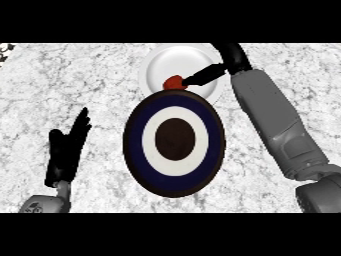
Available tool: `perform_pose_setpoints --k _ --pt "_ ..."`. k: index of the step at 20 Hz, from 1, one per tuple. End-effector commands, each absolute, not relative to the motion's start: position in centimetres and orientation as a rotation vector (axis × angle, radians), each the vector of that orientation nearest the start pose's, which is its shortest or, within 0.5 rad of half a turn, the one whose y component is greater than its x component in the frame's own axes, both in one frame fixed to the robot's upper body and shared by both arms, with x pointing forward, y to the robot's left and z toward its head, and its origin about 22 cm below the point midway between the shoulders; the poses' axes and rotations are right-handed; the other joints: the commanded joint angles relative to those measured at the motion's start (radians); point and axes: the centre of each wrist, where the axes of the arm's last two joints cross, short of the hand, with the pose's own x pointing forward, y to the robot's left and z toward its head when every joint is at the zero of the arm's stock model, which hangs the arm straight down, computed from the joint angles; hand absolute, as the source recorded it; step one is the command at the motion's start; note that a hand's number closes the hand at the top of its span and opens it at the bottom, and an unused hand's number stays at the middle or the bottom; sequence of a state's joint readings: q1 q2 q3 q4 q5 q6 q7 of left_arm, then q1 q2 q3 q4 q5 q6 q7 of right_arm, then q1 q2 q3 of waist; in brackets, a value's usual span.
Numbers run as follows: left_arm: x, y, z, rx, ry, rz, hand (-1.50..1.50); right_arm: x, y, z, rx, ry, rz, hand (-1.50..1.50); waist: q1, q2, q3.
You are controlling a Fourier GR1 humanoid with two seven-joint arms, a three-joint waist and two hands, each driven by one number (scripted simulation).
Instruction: Pick the bell pepper from the plate and place it in the plate
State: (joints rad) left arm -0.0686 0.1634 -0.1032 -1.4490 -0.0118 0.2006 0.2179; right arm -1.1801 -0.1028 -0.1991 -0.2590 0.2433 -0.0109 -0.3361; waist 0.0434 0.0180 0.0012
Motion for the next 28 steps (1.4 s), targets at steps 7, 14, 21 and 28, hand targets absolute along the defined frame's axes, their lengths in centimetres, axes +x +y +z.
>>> perform_pose_setpoints --k 7,14,21,28 --pt "24.9 24.2 -0.6 0.221 -1.296 -0.059 0.00 44.5 -17.2 4.7 0.071 -1.770 0.486 -1.50 -0.003 -0.003 0.000" --pt "25.0 23.4 -0.1 0.208 -1.316 -0.073 0.00 44.7 -15.7 4.9 -0.025 -1.725 0.510 -1.50 0.008 -0.001 0.000" --pt "24.9 23.3 -0.4 0.207 -1.300 -0.079 0.00 44.2 -15.9 3.9 -0.113 -1.696 0.509 -1.50 0.008 0.001 0.000" --pt "25.5 23.5 0.1 0.228 -1.319 -0.063 0.00 44.4 -18.5 4.1 -0.193 -1.675 0.505 -1.50 0.008 0.003 0.000"
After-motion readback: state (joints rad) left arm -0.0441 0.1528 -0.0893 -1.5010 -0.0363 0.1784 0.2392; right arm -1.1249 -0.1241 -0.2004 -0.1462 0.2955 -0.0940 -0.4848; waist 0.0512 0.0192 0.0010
